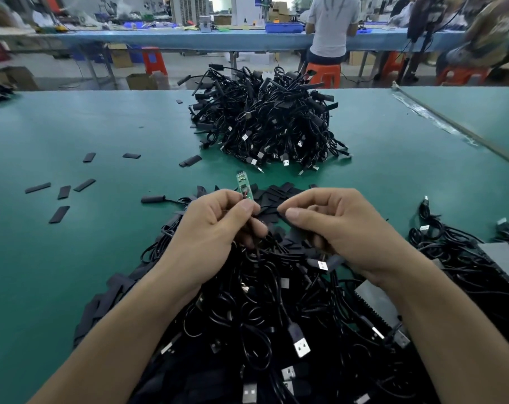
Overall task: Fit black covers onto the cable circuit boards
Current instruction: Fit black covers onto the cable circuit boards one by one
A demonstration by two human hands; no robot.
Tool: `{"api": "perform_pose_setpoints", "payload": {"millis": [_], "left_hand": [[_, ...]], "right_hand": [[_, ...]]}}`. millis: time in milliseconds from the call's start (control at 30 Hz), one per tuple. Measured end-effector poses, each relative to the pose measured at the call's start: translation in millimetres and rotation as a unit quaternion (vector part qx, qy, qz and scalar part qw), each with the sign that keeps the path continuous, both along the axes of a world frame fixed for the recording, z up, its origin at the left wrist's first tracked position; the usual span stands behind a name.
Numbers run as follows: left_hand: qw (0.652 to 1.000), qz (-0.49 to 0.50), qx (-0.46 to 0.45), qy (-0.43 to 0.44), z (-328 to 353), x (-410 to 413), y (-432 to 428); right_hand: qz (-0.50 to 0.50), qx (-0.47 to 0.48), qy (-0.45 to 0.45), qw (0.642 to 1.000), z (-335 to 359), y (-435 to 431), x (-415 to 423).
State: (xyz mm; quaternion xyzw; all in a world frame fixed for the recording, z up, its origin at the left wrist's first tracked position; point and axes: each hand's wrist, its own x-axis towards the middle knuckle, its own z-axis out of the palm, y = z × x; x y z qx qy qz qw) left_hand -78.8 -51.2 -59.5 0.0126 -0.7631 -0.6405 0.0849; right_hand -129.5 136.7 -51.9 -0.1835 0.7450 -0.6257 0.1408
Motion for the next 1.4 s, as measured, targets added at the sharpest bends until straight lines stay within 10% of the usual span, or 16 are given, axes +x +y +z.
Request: {"api": "perform_pose_setpoints", "payload": {"millis": [467, 833, 1033, 1400], "left_hand": [[0.999, 0.008, -0.049, 0.024, -6.8, -4.1, 0.4], [0.996, -0.013, -0.083, 0.041, -9.0, -2.6, -1.1], [0.995, -0.012, -0.09, 0.043, -8.6, -2.9, -0.5], [0.995, -0.02, -0.089, 0.029, -11.8, -4.8, -4.4]], "right_hand": [[-0.03, -0.145, -0.009, 0.989, -5.8, -4.7, -2.4], [-0.009, -0.024, 0.147, 0.989, -8.4, -15.6, 7.3], [-0.051, 0.146, 0.363, 0.919, -13.2, -18.3, 9.4], [-0.12, 0.004, 0.226, 0.967, -7.5, 0.8, -5.0]]}}
